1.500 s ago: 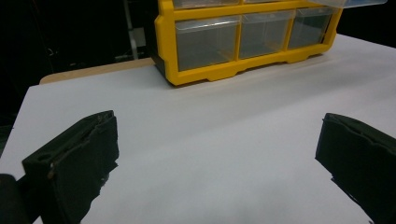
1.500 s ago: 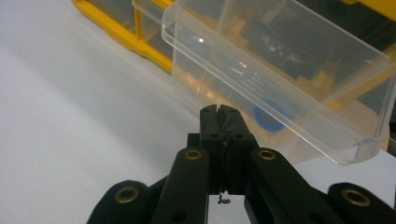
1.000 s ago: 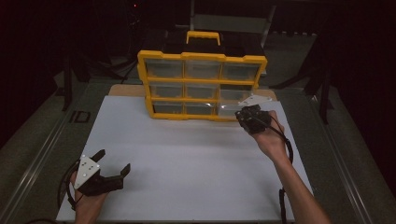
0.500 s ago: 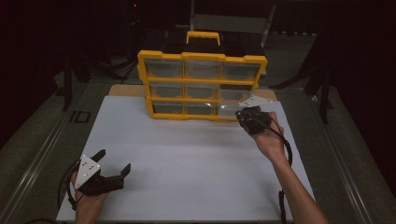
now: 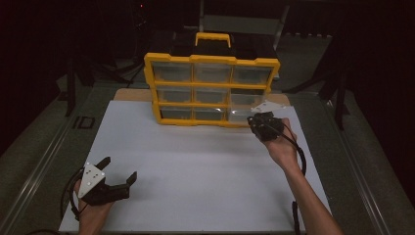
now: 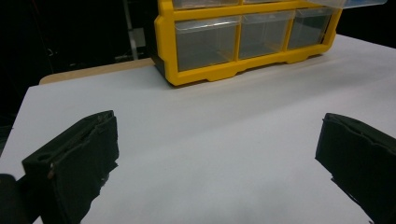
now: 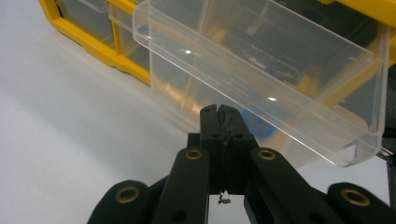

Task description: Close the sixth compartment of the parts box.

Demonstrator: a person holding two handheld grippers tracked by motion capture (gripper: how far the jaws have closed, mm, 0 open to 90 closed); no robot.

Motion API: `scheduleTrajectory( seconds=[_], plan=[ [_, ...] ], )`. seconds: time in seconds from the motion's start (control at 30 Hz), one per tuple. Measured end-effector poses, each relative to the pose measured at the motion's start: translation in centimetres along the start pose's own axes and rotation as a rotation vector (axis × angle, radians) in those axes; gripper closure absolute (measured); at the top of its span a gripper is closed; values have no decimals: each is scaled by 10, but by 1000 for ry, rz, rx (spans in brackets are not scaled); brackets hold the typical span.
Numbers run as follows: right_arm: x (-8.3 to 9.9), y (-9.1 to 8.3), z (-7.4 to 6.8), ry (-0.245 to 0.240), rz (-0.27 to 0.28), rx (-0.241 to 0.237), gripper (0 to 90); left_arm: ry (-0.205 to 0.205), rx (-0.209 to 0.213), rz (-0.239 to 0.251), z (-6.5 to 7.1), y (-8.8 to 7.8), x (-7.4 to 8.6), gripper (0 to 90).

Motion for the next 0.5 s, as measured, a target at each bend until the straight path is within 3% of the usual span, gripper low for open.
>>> scheduleTrajectory(
  seconds=[0.5],
  plan=[
    [4, 6, 4, 14, 20, 27, 895, 1, -1, 0, 0, 0, 0, 0]
  ],
)
Point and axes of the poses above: each handheld gripper's, and its own axes: y roughly forward along the jaws, x roughly out of its underside, z roughly to its right, the point moved 5 cm from there along y, roughly forward along the jaws, and after that the axes turned 3 degrees about y, right-handed, at the moved point
